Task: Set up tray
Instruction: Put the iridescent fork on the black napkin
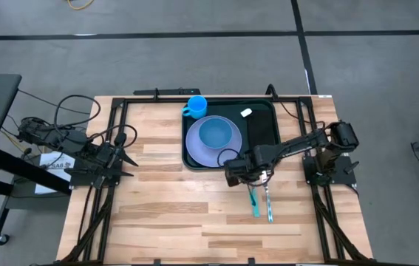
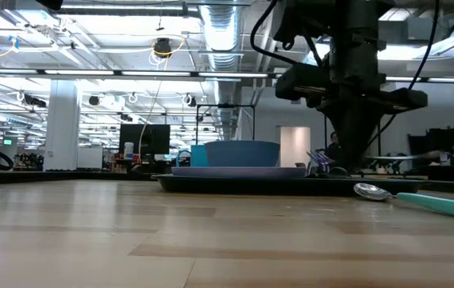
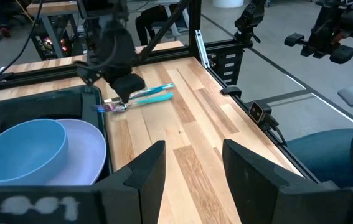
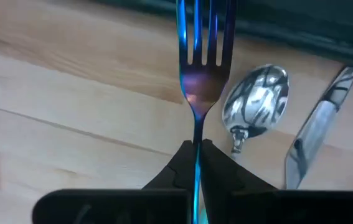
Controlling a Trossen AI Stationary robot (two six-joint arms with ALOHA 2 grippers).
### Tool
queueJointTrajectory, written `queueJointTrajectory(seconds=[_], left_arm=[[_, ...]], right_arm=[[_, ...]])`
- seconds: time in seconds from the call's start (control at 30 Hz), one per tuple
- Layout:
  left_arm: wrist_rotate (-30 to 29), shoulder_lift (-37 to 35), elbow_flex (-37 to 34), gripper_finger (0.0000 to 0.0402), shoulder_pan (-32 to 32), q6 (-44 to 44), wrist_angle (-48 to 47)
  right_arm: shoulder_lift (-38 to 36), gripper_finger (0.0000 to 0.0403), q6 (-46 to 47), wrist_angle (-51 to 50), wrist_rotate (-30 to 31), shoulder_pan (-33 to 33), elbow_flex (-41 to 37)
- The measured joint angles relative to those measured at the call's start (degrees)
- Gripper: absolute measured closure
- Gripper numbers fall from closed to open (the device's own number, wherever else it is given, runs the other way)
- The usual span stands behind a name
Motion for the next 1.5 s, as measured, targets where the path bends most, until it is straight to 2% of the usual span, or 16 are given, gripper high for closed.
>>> queueJointTrajectory(seconds=[0.17,0.4,0.63,0.9,1.07,1.23,1.5], left_arm=[[0.00,0.00,0.00,0.0253,0.01,-0.30,-0.27],[0.00,0.00,0.00,0.0253,0.00,-0.30,-0.52],[-0.11,0.00,0.00,0.0253,0.02,0.14,-0.50],[-0.07,0.00,0.00,0.0253,0.02,-1.39,-0.78],[-0.09,0.00,0.00,0.0253,0.00,-1.89,-0.80],[-0.81,0.00,0.00,0.0253,0.02,-1.94,-0.82],[-0.96,0.00,0.00,0.0253,0.02,-2.26,-0.81]], right_arm=[[-2.45,0.0401,-2.48,-1.95,0.30,-2.35,0.01],[-7.42,0.0402,-5.01,-9.95,4.02,-7.30,-0.44],[-11.01,0.0402,-11.00,-10.23,4.43,-17.94,-4.30],[-11.01,0.0403,-24.43,-4.35,2.77,-34.09,-7.17],[-11.01,0.0403,-29.84,-4.04,2.99,-41.39,-7.18],[-9.18,0.0403,-33.09,-1.23,2.90,-44.28,-7.18],[-0.86,0.0403,-37.23,3.93,0.24,-45.67,-7.26]])
